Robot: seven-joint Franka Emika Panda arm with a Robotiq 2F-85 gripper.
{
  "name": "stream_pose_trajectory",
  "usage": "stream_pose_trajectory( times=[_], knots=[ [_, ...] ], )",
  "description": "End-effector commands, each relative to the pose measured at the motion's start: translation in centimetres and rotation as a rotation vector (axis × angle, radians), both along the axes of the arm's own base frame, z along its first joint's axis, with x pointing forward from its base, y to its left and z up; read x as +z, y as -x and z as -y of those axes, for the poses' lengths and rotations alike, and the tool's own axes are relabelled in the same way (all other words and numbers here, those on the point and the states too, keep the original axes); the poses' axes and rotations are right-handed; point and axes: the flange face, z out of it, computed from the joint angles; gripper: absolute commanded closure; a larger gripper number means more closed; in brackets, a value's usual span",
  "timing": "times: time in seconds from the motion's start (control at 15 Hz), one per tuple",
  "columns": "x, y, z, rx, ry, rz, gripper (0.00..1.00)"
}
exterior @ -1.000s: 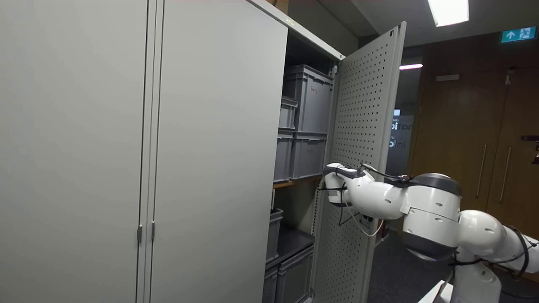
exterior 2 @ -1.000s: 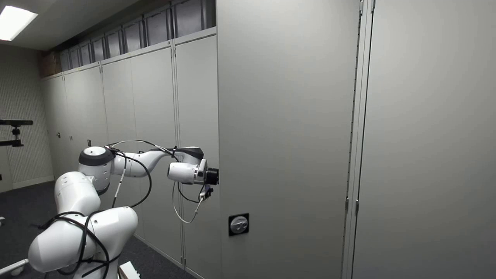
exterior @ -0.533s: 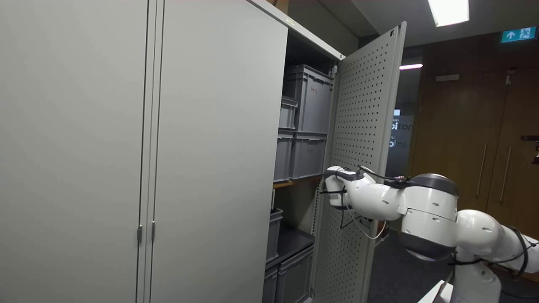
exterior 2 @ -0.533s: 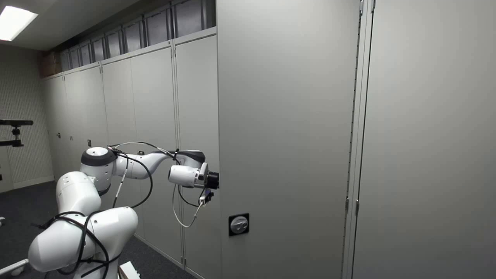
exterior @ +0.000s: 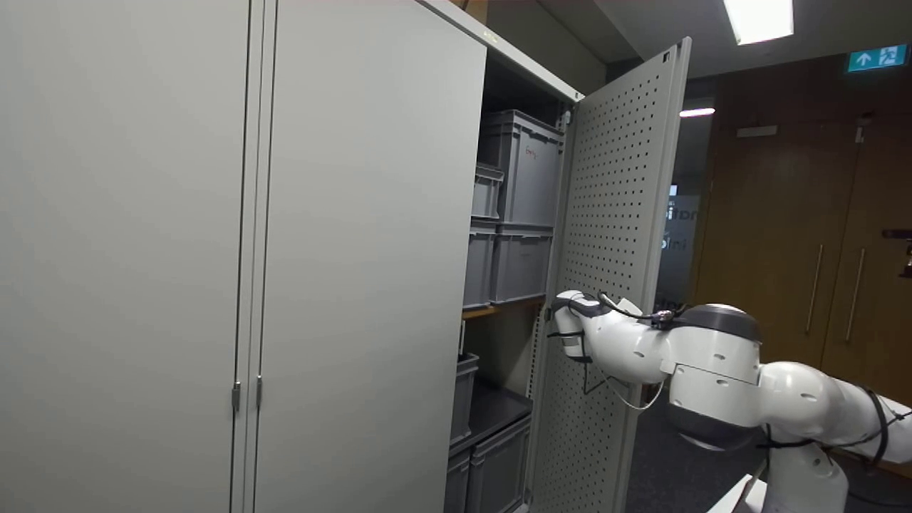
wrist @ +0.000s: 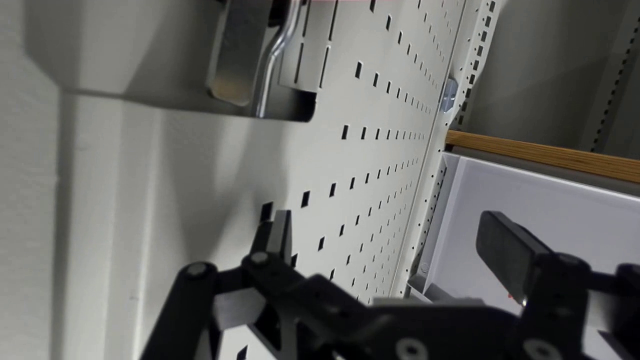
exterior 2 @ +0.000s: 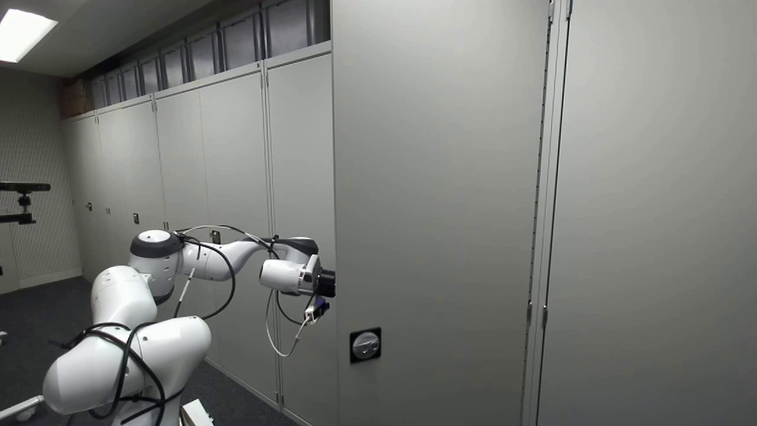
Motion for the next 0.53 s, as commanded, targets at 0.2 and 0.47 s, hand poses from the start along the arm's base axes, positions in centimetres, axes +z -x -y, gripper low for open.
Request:
stream_pose_trajectory(
  times=[0.2, 0.47],
  knots=[
    [0.4, 0.9, 1.6, -0.047, 0.038, 0.015, 0.0],
    [0.3, 1.4, 2.8, -0.077, 0.028, 0.015, 0.0]
  ],
)
